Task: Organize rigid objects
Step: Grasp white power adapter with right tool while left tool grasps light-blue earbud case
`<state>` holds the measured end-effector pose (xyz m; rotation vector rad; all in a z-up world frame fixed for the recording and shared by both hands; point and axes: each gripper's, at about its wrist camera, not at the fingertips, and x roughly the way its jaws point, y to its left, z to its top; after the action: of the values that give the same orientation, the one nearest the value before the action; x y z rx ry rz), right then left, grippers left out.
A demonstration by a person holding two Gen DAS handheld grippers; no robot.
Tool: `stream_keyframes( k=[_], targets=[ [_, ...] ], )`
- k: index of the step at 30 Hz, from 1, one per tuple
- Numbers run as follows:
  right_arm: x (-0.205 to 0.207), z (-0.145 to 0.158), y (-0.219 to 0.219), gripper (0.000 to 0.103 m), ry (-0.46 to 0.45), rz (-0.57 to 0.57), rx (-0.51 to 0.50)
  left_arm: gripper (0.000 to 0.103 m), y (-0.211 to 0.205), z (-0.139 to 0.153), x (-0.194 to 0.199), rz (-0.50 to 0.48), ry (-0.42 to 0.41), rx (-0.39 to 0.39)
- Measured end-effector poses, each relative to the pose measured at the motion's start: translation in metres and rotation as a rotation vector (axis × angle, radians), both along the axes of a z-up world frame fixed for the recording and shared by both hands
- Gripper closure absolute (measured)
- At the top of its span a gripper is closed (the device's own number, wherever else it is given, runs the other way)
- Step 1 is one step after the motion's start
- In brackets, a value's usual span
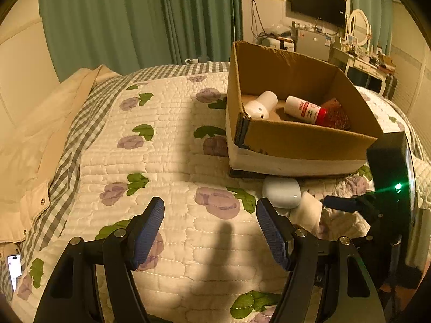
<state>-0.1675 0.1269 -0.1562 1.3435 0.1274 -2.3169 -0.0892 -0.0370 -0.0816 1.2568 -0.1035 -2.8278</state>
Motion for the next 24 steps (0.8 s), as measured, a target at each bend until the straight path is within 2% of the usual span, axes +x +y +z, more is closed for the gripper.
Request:
stream_keyframes(
  k=[2,5,8,14,17,24],
  targets=[
    [0.002,0.001,0.0,0.038,-0.001,0.01,-0.011,0.029,0.003,-0.002,0.0,-0.013,-0.008,-0.002],
    [0.008,0.005,0.004,0.038,0.017,0.004,-0.022,0.029,0.008,-0.002,-0.001,-0.025,-0.018,-0.007],
    [0.018,0.019,0.023,0.038,0.055,-0.054,-0.037,0.029,0.013,-0.004,-0.003,-0.036,-0.032,-0.006],
    [0.023,0.043,0.063,0.038,0.144,-0.187,0.058,0.029,0.033,-0.016,-0.015,-0.076,-0.088,0.043],
    [0.018,0.045,0.079,0.038,0.119,-0.221,0.001,0.029,0.048,-0.027,-0.025,-0.091,-0.116,0.044],
    [0.011,0.042,0.083,0.039,0.089,-0.249,0.021,0.029,0.067,-0.043,-0.043,-0.093,-0.141,0.016]
  ],
)
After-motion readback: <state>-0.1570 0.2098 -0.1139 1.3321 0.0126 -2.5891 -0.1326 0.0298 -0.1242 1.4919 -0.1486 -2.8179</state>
